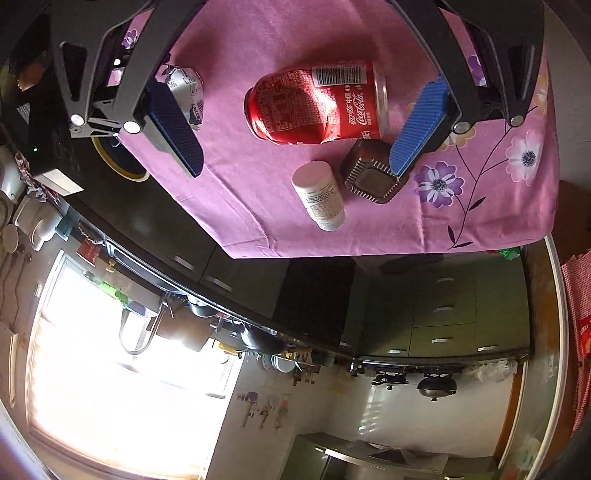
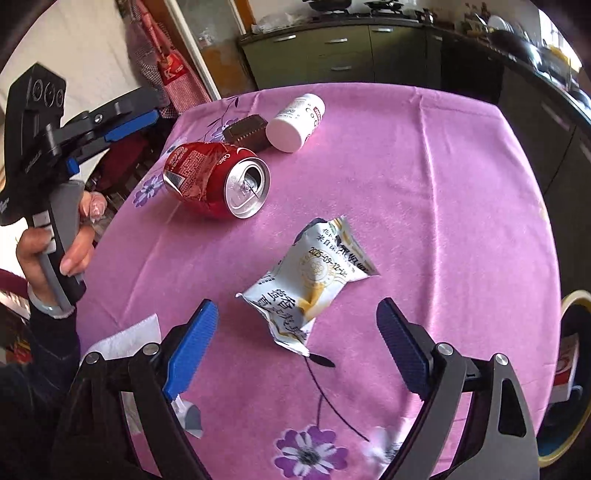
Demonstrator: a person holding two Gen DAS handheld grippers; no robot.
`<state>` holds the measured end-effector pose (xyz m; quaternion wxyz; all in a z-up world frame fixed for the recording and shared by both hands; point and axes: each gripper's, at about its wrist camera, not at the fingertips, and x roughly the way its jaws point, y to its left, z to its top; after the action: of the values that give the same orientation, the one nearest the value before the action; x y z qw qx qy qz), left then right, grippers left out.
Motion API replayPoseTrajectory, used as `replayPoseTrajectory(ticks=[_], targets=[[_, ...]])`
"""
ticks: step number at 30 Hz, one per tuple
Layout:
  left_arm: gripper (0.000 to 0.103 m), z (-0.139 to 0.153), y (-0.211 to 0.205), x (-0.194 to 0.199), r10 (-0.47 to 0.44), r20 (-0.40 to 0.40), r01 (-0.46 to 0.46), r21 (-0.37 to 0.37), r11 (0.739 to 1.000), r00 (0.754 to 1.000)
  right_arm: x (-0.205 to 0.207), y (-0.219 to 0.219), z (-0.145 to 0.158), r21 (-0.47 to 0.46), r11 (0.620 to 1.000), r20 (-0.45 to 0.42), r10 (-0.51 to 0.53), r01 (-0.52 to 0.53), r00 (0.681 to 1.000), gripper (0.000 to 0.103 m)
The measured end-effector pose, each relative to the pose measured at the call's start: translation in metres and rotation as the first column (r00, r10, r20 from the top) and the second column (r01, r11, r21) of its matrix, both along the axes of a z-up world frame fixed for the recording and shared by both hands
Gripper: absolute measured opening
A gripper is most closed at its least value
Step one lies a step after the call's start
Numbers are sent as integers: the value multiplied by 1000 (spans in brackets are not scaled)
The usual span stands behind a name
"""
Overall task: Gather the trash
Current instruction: 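Reach the right tool to the white snack wrapper and grasp it, then carry the snack wrapper over the bin and open the right tool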
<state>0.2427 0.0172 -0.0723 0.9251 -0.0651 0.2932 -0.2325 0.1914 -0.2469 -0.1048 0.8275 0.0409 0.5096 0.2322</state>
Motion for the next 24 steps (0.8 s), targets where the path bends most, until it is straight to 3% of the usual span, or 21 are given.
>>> replayPoseTrajectory(ticks=[9,11,18,24], targets=[[96,-3,-7,-3,-29,-6,29,6,1000,1000,21,17,-5,58,997,-59,-56,60,997,87],[96,-3,-10,-4,-34,-6,34,11,999,999,27,19,-4,36,997,-59,-72,75,996,80],[96,-5,-10,-5,-41,-14,41,6,999,999,34,28,-14,-59,995,-61,-79,76,995,42],[96,-4,-10,-5,-40,-13,40,7,999,999,25,21,-7,-65,995,-22,-83,82,996,40]])
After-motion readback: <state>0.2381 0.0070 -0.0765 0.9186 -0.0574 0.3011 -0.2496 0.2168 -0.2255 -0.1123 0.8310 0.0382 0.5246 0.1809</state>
